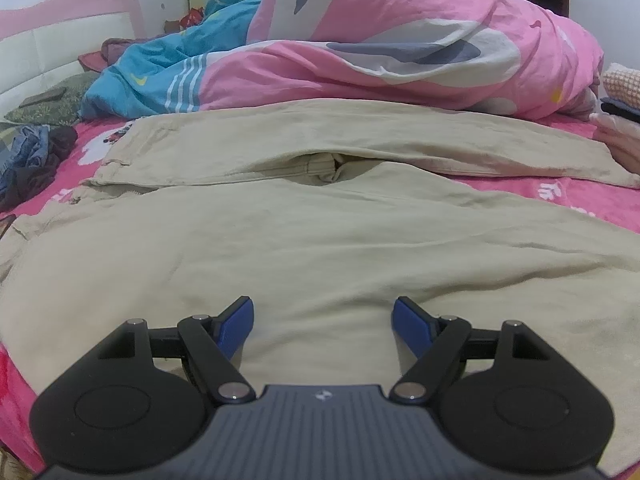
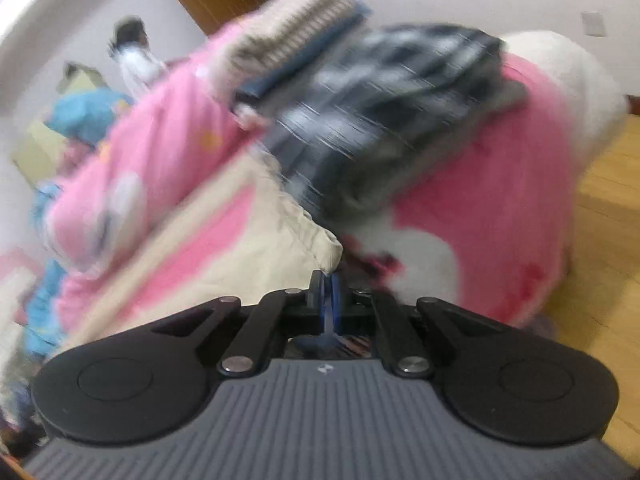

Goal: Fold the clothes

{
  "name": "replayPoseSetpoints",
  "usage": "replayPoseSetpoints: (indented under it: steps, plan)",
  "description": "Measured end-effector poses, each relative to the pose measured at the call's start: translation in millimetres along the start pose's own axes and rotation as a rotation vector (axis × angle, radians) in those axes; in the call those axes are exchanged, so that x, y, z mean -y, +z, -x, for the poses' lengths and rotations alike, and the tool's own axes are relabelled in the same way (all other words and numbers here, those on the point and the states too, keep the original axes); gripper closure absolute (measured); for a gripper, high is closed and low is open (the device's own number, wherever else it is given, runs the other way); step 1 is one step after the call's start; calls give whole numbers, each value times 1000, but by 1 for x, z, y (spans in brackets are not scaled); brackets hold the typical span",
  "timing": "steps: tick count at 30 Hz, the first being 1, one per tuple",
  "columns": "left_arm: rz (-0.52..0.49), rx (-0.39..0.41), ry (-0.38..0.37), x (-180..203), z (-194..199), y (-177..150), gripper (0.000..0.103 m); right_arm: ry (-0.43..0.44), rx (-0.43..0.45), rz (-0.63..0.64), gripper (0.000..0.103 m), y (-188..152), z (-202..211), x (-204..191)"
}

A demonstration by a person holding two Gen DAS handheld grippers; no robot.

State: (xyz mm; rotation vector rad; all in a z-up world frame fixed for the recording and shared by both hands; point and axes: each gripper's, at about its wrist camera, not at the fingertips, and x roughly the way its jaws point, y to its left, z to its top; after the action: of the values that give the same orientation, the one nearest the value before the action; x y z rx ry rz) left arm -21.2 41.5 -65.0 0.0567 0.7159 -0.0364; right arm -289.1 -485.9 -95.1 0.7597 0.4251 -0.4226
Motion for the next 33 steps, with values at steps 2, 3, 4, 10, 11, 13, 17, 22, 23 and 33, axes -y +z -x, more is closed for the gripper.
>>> replayPoseSetpoints:
  steps: [2,3,4,10,11,13,17,22,23,33]
  plan:
    - [-3,1,-1,0,0,0,24,-22,-15,-37,101,-8,-9,8]
    - [-5,1,-1,-1,0,0,24,-34,-19,-42,101,-11,-15,10]
    - [-5,1,-2,-1,0,0,24,-55,-27,-31,100,-14,-22,11]
    - [14,5,1,-4,1,-1,24,-373,86,96,95,-9,-12,-6]
    - [15,4,1,-5,0,-1,24,-386,140,153,95,-7,-4,-16]
    - [12,4,4,-4,0,-1,24,-336,232,295,95,-6,7,-42]
    - [10,6,7,-3,0,-1,24,-134,207,578,95,-16,-27,-101]
    - [15,6,2,-4,0,-2,24,-115,122,720,98,-12,-104,-118]
    - [16,6,1,-4,0,-2,24,-155,122,701,99,-4,-116,-110]
    - [12,6,5,-4,-1,-2,22,-10,199,841,101,-32,-88,-160]
